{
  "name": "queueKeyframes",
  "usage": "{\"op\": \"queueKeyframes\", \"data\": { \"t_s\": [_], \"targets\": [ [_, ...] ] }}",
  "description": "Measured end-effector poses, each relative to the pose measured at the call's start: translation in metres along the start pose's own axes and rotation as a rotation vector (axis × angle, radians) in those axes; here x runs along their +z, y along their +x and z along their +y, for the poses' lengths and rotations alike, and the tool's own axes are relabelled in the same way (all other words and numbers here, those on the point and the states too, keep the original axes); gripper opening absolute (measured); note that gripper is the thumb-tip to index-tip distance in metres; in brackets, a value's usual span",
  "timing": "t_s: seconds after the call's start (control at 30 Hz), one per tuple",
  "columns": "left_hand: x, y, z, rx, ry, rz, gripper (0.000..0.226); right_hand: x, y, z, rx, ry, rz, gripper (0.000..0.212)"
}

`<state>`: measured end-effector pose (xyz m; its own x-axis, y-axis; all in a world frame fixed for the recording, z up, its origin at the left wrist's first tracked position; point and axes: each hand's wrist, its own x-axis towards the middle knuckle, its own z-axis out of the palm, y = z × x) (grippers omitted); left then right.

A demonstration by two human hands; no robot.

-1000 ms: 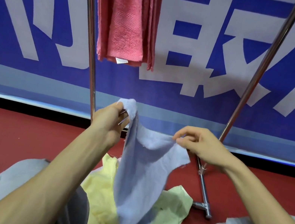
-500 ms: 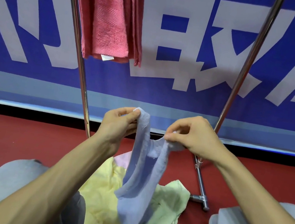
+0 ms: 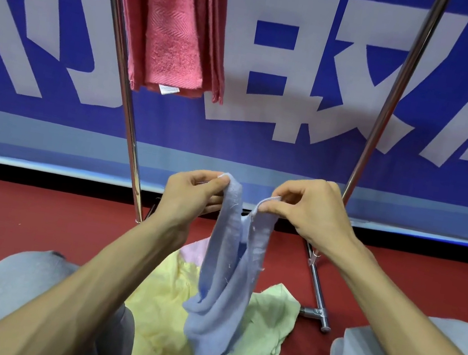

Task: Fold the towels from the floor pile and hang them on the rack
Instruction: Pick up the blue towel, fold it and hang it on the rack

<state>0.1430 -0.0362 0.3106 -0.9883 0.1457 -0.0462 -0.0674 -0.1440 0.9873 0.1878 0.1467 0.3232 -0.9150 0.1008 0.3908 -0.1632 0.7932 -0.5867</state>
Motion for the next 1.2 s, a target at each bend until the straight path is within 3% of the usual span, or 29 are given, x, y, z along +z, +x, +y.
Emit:
{"op": "queueKeyframes", "data": {
  "t_s": [0.2, 0.5, 0.63, 0.9, 0.97, 1.1, 1.2],
  "targets": [
    [0.007, -0.006, -0.004, -0.020, 0.047, -0.123, 0.017, 0.010, -0.001, -0.001, -0.160, 0.014, 0.061, 0.021],
    [0.011, -0.011, -0.008, 0.042, 0.122, -0.344, 0.016, 0.020, 0.001, 0.004, -0.037, 0.083, 0.117, 0.024],
    [0.010, -0.012, -0.010, 0.131, 0.200, -0.294, 0.010, 0.023, 0.000, 0.001, 0.018, 0.159, 0.085, 0.020],
    [0.003, -0.007, -0.001, 0.268, 0.288, -0.223, 0.009, 0.017, 0.003, 0.010, 0.045, 0.273, -0.190, 0.019],
    [0.001, -0.008, 0.004, 0.288, 0.250, -0.297, 0.010, 0.015, 0.003, 0.012, 0.030, 0.316, -0.276, 0.018],
    [-0.006, -0.011, 0.016, 0.270, 0.187, -0.507, 0.013, 0.011, 0.000, 0.010, -0.043, 0.445, -0.495, 0.044],
    [-0.011, -0.012, 0.021, 0.266, 0.192, -0.570, 0.008, 0.012, -0.002, 0.007, -0.037, 0.422, -0.649, 0.039]
  ]
}}
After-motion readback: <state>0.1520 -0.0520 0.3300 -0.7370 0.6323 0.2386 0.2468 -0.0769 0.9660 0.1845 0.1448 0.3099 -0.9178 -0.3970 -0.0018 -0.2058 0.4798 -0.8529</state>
